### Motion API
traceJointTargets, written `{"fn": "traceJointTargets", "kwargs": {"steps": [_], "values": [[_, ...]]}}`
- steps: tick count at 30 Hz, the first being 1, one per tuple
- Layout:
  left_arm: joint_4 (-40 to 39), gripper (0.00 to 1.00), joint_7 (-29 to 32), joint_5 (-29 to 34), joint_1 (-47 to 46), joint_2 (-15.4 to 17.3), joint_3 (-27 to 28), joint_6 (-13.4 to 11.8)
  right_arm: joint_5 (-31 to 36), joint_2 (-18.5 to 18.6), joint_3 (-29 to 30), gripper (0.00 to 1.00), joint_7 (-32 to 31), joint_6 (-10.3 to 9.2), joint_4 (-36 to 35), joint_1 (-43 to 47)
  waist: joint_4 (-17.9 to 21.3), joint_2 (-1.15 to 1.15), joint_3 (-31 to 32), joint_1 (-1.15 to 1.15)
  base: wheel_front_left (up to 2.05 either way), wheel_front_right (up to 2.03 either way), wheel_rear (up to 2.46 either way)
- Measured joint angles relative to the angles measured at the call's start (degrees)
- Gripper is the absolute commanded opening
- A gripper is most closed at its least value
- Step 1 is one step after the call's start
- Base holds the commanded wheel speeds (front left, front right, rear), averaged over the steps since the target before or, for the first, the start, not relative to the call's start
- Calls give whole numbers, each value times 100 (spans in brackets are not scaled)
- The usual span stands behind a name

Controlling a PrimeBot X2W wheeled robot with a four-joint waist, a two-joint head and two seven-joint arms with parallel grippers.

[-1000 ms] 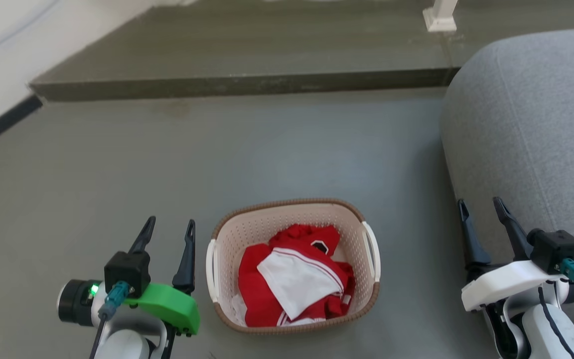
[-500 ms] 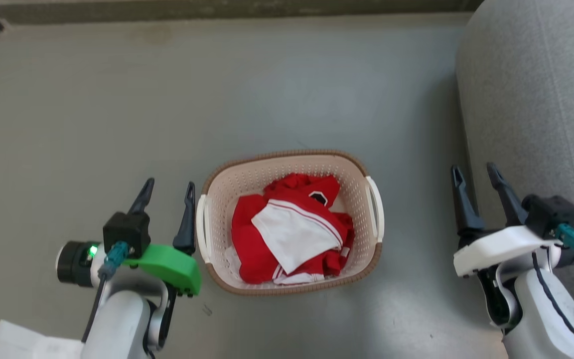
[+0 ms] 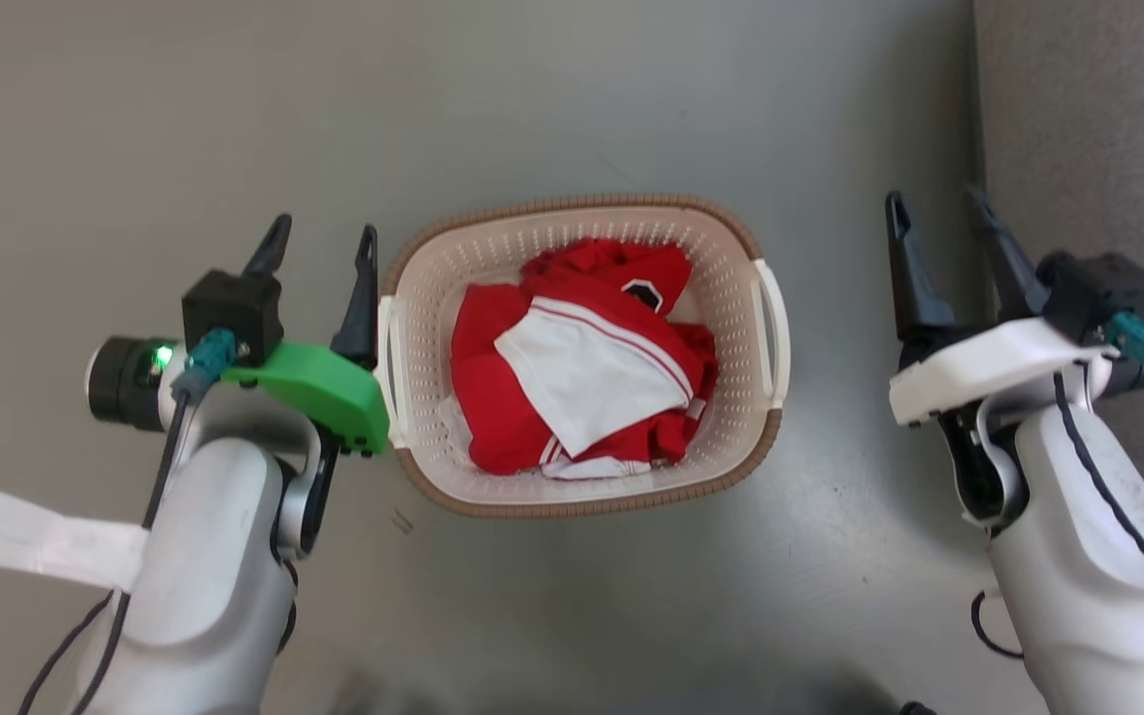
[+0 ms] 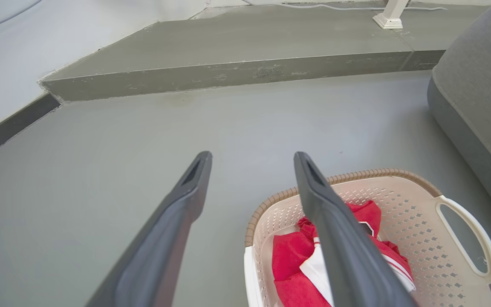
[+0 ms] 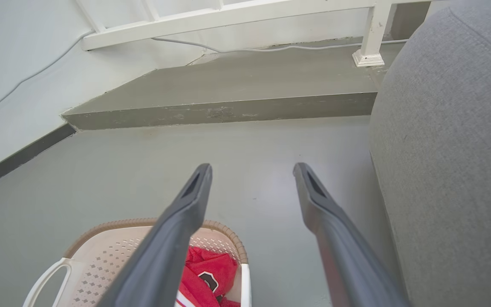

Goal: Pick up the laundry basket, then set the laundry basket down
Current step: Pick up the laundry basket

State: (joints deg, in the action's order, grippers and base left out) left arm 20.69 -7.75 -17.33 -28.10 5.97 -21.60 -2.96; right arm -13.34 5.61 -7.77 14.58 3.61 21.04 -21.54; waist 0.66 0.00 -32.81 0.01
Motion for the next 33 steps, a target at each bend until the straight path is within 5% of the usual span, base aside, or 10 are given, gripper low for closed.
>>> {"fn": "traceJointTargets", "kwargs": {"steps": [33], "values": [[2499,100,66,-166,-1374,-287,-255,699,133,-157,-746,100,0,245,1883,-1455,-34,0,-1715,0,0,0,0]]}}
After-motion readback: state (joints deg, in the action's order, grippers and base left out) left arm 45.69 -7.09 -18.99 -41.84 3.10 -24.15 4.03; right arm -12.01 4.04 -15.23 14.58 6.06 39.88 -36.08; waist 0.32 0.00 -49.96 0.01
